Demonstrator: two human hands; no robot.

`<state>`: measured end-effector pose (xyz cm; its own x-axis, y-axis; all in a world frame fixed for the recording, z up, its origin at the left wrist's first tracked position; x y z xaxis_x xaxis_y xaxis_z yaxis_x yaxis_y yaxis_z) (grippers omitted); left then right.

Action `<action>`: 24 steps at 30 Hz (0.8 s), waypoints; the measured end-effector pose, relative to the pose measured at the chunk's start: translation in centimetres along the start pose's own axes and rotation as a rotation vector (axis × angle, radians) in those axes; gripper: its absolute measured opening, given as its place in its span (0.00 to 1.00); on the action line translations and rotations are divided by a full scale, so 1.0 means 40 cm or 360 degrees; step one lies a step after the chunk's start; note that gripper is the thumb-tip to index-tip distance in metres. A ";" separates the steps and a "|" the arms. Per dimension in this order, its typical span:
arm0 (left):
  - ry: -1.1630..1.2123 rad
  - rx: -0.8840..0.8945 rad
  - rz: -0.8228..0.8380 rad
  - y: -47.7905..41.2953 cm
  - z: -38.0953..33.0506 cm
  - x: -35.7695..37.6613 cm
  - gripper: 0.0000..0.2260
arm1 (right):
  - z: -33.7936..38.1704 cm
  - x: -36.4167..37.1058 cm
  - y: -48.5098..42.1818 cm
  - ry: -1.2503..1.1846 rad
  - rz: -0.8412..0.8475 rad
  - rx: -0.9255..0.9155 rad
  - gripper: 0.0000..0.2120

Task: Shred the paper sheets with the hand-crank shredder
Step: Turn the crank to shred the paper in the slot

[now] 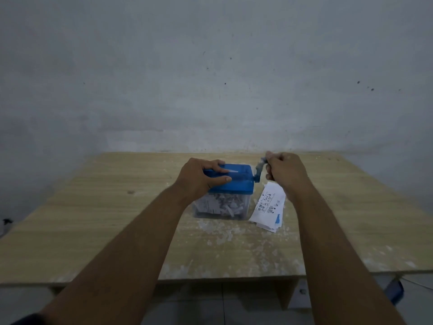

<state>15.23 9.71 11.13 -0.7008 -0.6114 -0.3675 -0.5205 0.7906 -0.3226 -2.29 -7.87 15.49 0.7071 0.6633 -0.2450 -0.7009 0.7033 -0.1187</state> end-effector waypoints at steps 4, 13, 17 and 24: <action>0.0012 0.0022 -0.0019 0.003 -0.002 0.001 0.09 | -0.002 0.016 -0.077 0.0132 -0.0005 -0.0032 0.16; 0.0132 0.0024 -0.0055 0.001 0.009 0.010 0.10 | -0.193 0.071 -0.063 0.0351 0.0124 0.0360 0.13; 0.0114 0.0045 -0.0068 0.001 0.010 0.013 0.10 | -0.237 0.063 0.051 0.0344 -0.0001 0.0352 0.15; 0.0077 0.0025 -0.0072 0.003 0.007 0.010 0.10 | -0.024 0.007 0.111 0.0112 -0.0083 -0.0044 0.14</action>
<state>15.04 9.54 10.69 -0.6998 -0.6437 -0.3098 -0.5448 0.7614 -0.3515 -5.28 -4.80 13.96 0.7352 0.6054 -0.3049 -0.6660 0.7287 -0.1592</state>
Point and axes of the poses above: each hand's wrist, its own y-axis away from the middle knuckle, its own x-axis out of the palm, z = x × y, the point moved 5 cm from there along -y, towards the middle knuckle, and after that the axes turned 7 degrees about z, right-handed, at the moved point
